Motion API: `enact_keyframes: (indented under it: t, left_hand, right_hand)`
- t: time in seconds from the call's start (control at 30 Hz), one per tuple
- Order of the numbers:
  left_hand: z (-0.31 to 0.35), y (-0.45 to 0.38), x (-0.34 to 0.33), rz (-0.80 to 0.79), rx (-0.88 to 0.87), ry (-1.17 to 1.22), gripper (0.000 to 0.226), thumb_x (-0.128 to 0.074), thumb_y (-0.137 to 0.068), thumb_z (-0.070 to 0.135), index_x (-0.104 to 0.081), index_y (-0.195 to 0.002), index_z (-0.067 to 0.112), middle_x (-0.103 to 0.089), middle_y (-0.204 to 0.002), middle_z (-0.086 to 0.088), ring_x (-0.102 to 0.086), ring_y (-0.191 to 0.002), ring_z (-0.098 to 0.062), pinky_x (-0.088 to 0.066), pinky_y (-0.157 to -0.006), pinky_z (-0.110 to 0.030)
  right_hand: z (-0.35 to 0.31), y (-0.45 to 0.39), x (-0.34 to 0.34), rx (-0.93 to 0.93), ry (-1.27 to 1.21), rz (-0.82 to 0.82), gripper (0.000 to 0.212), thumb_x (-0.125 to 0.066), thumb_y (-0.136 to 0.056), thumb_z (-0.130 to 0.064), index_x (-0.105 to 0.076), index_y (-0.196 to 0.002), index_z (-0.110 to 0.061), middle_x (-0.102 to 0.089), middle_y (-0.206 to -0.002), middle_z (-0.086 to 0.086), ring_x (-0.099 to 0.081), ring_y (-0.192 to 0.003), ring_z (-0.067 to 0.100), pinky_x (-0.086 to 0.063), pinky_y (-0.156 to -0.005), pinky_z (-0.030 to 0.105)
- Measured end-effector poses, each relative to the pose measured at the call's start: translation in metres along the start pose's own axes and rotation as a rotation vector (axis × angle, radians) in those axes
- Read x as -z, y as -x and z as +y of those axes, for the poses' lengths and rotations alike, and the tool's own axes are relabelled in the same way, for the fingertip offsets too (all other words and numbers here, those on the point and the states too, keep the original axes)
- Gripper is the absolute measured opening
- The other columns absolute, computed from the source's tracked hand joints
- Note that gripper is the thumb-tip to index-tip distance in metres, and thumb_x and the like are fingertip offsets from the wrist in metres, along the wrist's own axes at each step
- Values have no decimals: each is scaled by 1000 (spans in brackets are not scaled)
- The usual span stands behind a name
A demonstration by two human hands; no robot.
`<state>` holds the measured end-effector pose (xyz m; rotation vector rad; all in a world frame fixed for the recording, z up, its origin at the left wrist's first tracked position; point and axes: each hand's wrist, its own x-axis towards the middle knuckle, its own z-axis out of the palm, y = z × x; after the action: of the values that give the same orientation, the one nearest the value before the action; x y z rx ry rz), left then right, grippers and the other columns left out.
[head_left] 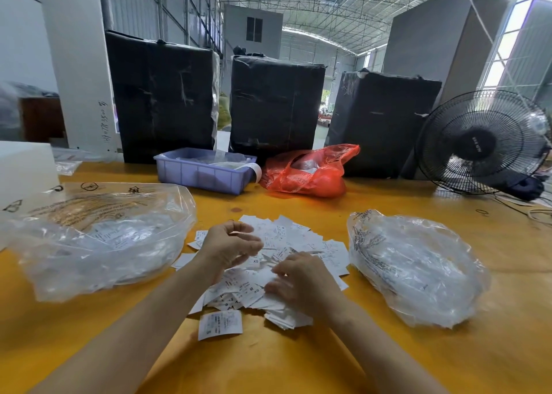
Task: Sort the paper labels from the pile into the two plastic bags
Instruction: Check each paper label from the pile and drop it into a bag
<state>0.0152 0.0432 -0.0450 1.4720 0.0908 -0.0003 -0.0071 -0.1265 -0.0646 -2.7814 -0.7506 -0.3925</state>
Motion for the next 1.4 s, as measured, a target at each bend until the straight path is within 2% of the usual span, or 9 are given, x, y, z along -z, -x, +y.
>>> enact_keyframes:
  t: [0.1,0.2,0.4,0.63,0.83,0.97,1.1,1.23,1.4]
  left_hand:
    - [-2,-1,-1,-14,-25,-26,25,-77,-70,-5,-66,-88,9,-72,-74,0,-66,-69,-14,-51,-64,-25]
    - [-3,0,-4,-10,-50,-31,14,-78,-74,10,-68,-83,8,-71,-66,2,-66,-59,-11,-53,-64,-24]
    - [0,3,-6,4,-23,-42,17,-68,-84,25,-71,-79,9,-73,-67,1,-65,-58,-10,-53,-62,-24]
    - [1,6,-6,10,-46,-38,15,-75,-74,23,-70,-78,9,-73,-70,1,-64,-65,-12,-51,-63,-23]
    - [1,6,-8,-34,-10,-75,8,-70,-82,14,-72,-76,9,-73,-69,1,-64,-64,-10,-52,-58,-20]
    - [2,8,-10,-119,-16,-116,4,-75,-74,13,-73,-75,9,-73,-71,-1,-63,-63,-10,-53,-59,-18]
    - [1,9,-12,-158,-7,-162,5,-76,-73,11,-74,-77,8,-73,-74,-5,-64,-67,-12,-53,-70,-24]
    - [1,10,-13,-156,2,-162,6,-77,-72,9,-73,-77,7,-72,-71,-6,-64,-65,-12,-54,-65,-21]
    - [3,10,-14,-152,-7,-173,10,-78,-71,11,-74,-78,5,-70,-67,-6,-62,-62,-12,-52,-69,-25]
  right_hand:
    - [3,3,3,-26,-61,50,32,-49,-96,-26,-54,-71,-6,-62,-79,13,-52,-73,24,-29,-62,30]
    - [8,3,5,-219,-381,148,34,-52,-94,-14,-49,-62,-2,-46,-57,9,-39,-54,18,-24,-52,28]
    - [20,3,16,-487,-1143,263,12,-69,-81,0,-70,-70,-4,-69,-73,14,-65,-65,18,-53,-59,23]
    - [16,5,13,-378,-1012,242,14,-76,-76,-14,-72,-65,-6,-68,-63,12,-54,-52,11,-39,-48,16]
    - [21,-1,20,-481,-1178,279,7,-66,-86,-7,-69,-84,-12,-70,-80,6,-61,-73,17,-46,-65,24]
    - [19,2,26,-353,-1139,458,11,-64,-87,-8,-68,-84,-18,-70,-78,1,-63,-66,2,-49,-58,14]
    - [16,3,28,-226,-925,487,15,-64,-88,-12,-68,-80,-24,-67,-76,-6,-60,-69,4,-52,-64,24]
    - [15,1,23,-210,-803,465,9,-65,-87,-10,-70,-83,-17,-67,-76,-5,-64,-77,20,-55,-70,37]
    - [18,1,20,-154,-691,449,7,-66,-86,-9,-73,-87,-9,-69,-79,1,-63,-77,19,-50,-68,22]
